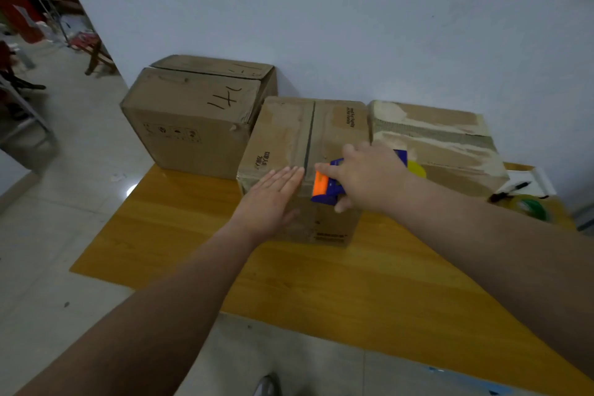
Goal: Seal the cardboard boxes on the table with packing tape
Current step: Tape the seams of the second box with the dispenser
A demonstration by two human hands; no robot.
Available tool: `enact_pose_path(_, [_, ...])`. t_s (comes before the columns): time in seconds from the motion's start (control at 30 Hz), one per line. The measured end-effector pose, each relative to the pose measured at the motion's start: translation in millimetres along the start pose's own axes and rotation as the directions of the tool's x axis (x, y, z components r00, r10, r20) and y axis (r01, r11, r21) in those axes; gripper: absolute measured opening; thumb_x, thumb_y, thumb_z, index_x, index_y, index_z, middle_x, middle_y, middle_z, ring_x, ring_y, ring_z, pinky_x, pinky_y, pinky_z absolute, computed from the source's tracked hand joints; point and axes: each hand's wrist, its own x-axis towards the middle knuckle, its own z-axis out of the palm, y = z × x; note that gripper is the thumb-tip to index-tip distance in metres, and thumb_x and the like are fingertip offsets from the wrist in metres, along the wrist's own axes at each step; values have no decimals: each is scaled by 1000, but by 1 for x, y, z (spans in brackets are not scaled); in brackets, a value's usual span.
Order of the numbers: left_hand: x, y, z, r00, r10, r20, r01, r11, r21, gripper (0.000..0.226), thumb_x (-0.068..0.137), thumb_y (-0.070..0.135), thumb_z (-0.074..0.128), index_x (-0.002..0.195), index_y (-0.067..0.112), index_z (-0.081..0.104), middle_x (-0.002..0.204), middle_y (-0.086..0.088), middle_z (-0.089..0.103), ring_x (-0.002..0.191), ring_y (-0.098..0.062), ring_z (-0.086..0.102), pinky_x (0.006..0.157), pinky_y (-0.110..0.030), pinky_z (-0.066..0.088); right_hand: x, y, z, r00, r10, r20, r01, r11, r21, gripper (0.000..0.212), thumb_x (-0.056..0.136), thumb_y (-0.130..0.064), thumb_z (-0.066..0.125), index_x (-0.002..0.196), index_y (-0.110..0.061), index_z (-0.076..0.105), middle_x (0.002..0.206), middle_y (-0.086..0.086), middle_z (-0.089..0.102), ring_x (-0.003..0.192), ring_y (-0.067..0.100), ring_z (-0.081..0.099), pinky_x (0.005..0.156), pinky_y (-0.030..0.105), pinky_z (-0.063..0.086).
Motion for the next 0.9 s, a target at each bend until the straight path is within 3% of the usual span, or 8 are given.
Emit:
enact_pose_path(0.1, [3,-10,-3,999,21,39,-23,999,40,75,93,34,53,150,21,6,158,3,11,144,-10,6,116,-27,-4,0,-2,0,1000,-13,-17,14,1000,17,89,80,-72,48,150,-36,8,127,13,46,111,31,49,82,37,39])
enact_pose_path(0.2, [3,-12,-1,998,27,48,-30,998,52,74,93,32,53,150,22,7,158,3,11,144,-10,7,116,-27,-3,-16,22,8,999,-20,-32,22,997,72,90,79,-74,48,149,-42,2,125,12,45,109,30,49,75,35,34])
enact_pose_path(0.27, [3,-11,-1,999,31,43,-34,997,67,72,94,33,51,150,22,7,158,4,10,144,-9,5,116,-26,-5,-34,42,19,1000,-1,4,1,998,57,89,79,-76,45,148,-44,0,126,12,44,111,30,49,82,37,40])
enact_pose_path(0.4, [2,-9,-3,999,14,42,-16,998,58,70,95,35,49,150,22,8,158,5,8,144,-9,3,116,-26,-5,-62,61,37,996,73,54,-76,996,50,79,84,-72,42,147,-46,1,128,8,45,114,27,48,84,37,41])
enact_pose_path(0.63, [1,2,-7,996,-51,75,44,995,90,72,95,41,47,151,22,5,159,3,3,145,-13,-1,114,-30,-9,-50,48,45,995,72,65,-74,997,19,68,92,-59,41,149,-42,8,127,9,47,109,28,51,86,38,43])
enact_pose_path(0.77, [18,47,2,991,-119,66,109,984,143,79,90,61,38,150,26,2,157,5,1,145,-23,-1,112,-39,-10,-49,48,46,995,72,65,-73,997,19,68,92,-57,43,149,-42,10,124,8,49,106,27,52,83,37,44])
enact_pose_path(0.9, [38,87,9,995,-48,84,42,997,72,76,92,57,39,151,22,7,158,3,6,145,-18,1,111,-33,-10,-48,52,46,995,77,69,-76,997,-12,69,91,-59,44,149,-43,10,120,6,50,104,26,53,78,35,42])
